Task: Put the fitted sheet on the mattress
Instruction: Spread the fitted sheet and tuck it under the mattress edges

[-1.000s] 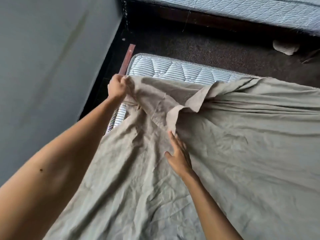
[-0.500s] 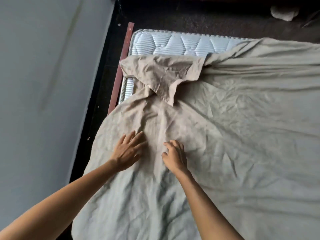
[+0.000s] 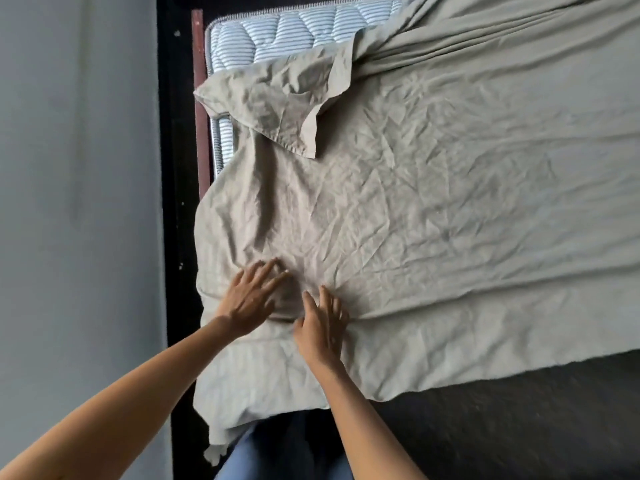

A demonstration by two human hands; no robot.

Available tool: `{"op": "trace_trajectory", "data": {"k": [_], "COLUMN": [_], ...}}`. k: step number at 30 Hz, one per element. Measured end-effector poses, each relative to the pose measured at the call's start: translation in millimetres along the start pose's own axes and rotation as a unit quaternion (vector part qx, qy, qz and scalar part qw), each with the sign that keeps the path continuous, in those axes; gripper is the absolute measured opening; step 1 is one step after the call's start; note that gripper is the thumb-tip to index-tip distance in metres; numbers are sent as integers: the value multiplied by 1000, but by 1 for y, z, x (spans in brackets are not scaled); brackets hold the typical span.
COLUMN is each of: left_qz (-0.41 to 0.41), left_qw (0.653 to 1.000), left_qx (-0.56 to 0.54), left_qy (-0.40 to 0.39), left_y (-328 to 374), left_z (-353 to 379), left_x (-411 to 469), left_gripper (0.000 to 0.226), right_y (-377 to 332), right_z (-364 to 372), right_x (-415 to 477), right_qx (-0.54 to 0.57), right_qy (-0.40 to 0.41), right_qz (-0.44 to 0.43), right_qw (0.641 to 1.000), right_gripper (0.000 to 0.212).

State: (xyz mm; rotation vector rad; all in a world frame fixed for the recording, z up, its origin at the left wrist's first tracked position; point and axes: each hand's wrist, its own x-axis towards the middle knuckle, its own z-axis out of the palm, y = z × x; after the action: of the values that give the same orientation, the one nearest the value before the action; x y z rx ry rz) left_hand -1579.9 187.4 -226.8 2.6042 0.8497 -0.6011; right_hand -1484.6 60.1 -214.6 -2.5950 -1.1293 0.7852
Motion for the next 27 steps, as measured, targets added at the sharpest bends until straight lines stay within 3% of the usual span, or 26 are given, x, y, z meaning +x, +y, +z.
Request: {"op": "trace_trajectory", "data": {"k": [5,12,15,18,27], "left_qz": [19,102,190,225,290], "left_qw": [993,987,972,960,930], "left_qx": [82,103,122,134,171], "left_qy": [-84,-70,-58,-97,-148], "left_y": [-30,-71,-83,-96,-110], "left_z": [1,-4,-19,-37,-77], "left_x": [-4,-3,3,12,26], "left_gripper": [73,95,75,56,46], "right_y": [-20,-61,-84,-121,-178], "right_z": [11,40,48,38,27], "right_x": [0,16,21,23,34], "right_qx": [-4,-3,20,71,169], "right_qy": [1,0,19,16,-48], "right_qz": [47,138,185,227,242], "right_qw": [999,990,982,971,954], "right_gripper": [42,50,47,45,58]}}
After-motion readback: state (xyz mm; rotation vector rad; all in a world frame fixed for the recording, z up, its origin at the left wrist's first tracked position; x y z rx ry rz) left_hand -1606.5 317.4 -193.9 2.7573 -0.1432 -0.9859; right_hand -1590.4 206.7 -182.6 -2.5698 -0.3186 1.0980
